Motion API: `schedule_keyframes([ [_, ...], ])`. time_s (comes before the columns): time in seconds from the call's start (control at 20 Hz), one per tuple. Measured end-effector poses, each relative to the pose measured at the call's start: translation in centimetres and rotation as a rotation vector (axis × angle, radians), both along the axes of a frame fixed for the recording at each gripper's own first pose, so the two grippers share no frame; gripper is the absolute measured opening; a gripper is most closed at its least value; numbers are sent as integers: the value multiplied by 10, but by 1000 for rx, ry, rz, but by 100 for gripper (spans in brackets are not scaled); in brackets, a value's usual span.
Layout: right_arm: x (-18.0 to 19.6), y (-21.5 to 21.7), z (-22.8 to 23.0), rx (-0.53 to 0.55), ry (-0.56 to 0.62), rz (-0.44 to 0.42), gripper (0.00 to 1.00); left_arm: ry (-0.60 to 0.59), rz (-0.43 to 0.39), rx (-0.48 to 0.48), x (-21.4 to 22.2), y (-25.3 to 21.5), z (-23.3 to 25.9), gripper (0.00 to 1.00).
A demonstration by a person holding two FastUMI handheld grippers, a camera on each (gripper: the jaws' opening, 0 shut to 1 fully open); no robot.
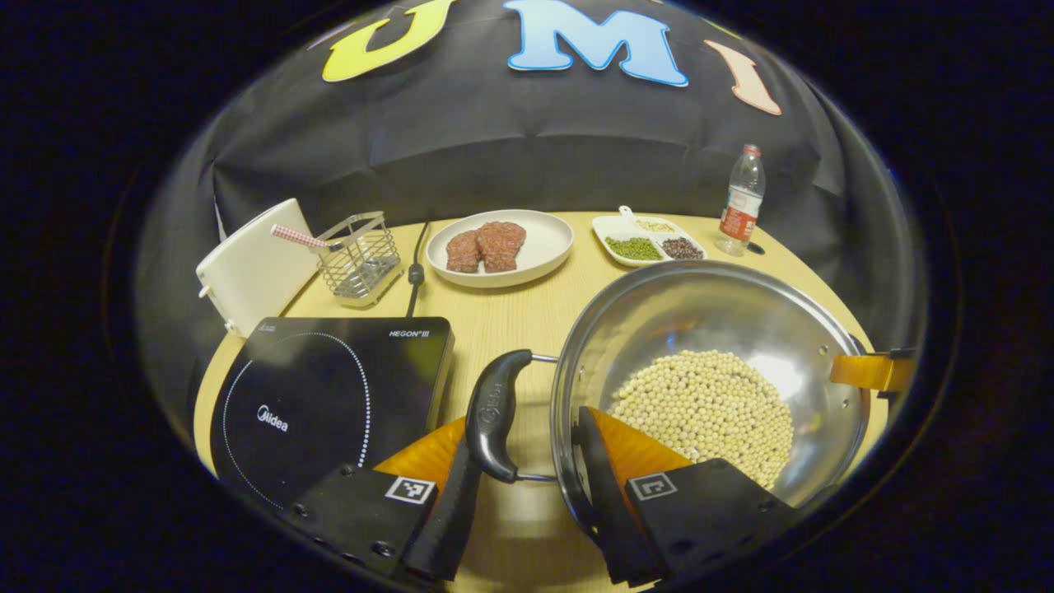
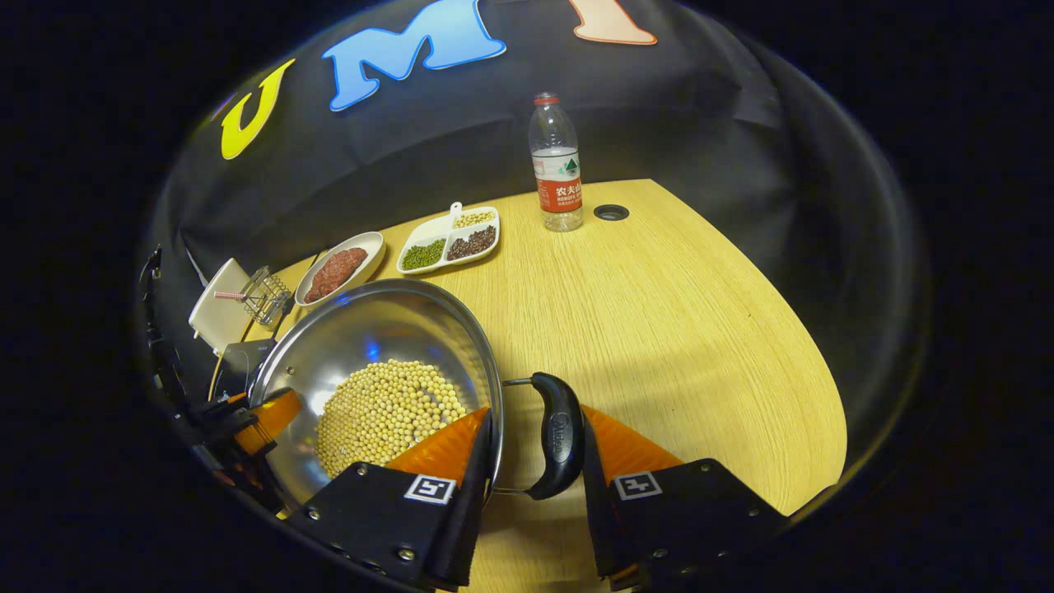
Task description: First push the handle of the pot to place it horizontally, then grasp the pot with both hands and set it on the induction cooktop.
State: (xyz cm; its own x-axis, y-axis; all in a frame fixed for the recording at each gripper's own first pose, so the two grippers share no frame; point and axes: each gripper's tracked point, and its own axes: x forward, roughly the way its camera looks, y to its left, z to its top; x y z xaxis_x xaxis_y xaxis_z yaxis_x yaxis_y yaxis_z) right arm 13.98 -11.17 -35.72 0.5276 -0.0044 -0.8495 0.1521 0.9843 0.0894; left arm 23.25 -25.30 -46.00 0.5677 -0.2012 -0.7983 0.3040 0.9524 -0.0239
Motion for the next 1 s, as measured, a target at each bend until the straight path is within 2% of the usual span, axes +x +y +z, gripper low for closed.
schedule_keyframes([
  [0.05, 0, -1, 1, -9, 2, 14, 50, 5, 15, -7, 1, 0, 0, 65],
  [0.15, -1, 2, 4, 2, 8, 15, 49, 8, 27, -4, -2, -1, 2, 66],
  [0.2, 0, 1, 4, 10, 10, 21, 50, 0, 29, 3, -1, -1, 5, 63],
  [0.25, 0, 0, 7, 11, 7, 24, 49, -15, 31, 8, -1, -1, 11, 66],
  [0.45, -1, 4, 34, 12, -42, 63, 49, -57, 66, 8, -7, 3, 37, 66],
  [0.5, 2, 7, 39, 13, -52, 76, 49, -65, 80, 6, -7, 7, 43, 63],
  [0.55, 3, 11, 45, 11, -60, 87, 49, -77, 92, 5, -7, 11, 47, 66],
  [0.6, 2, 15, 50, 11, -65, 92, 49, -84, 102, 4, -8, 16, 53, 63],
  [0.65, 2, 20, 55, 10, -71, 96, 49, -87, 109, 3, -9, 22, 57, 66],
  [0.85, 0, 49, 68, 11, -78, 96, 49, -96, 113, 3, -8, 51, 71, 66],
  [1.0, -2, 77, 80, 1, -90, 97, 49, -98, 114, -12, -2, 77, 79, 63],
])
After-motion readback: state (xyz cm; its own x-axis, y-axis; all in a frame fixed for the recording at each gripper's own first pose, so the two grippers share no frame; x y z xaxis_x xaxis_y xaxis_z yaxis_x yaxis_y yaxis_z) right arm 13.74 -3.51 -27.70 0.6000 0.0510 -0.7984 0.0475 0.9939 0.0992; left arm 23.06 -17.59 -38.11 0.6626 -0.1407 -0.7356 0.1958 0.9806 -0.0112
